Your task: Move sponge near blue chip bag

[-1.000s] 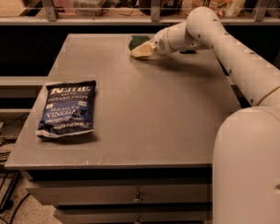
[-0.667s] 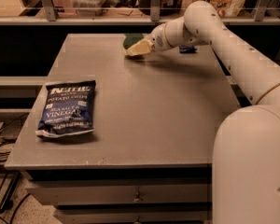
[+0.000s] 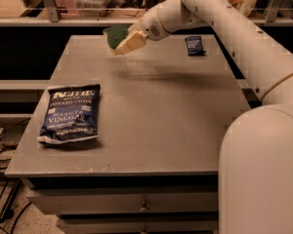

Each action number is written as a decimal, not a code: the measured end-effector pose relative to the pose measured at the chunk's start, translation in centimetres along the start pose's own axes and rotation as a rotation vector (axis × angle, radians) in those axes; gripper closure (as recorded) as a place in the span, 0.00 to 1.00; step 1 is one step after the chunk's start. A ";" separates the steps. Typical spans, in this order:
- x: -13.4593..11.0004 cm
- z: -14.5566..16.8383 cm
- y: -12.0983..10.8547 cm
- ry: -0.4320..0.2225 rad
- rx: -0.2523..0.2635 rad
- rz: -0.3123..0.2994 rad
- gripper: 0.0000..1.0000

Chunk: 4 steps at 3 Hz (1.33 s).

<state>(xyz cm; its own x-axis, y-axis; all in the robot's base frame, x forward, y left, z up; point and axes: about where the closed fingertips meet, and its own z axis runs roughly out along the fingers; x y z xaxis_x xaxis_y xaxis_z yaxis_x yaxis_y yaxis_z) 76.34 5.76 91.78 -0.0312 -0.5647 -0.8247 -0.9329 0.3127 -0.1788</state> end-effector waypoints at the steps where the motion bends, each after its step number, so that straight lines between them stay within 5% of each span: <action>1: -2.0 -0.2 5.0 0.023 -0.159 -0.130 1.00; 2: -2.1 -0.8 10.3 0.045 -0.319 -0.183 0.82; 3: -0.7 -2.1 14.7 0.057 -0.448 -0.138 0.59; 4: 0.7 -4.6 17.4 0.067 -0.511 -0.071 0.36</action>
Offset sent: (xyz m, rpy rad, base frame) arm -0.1657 0.0442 -0.0052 -0.1439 0.1370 0.5428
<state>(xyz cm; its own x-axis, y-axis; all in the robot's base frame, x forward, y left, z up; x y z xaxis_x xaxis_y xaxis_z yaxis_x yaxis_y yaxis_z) 58.46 7.33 90.55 0.0312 -0.6237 -0.7811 -0.9891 -0.1315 0.0655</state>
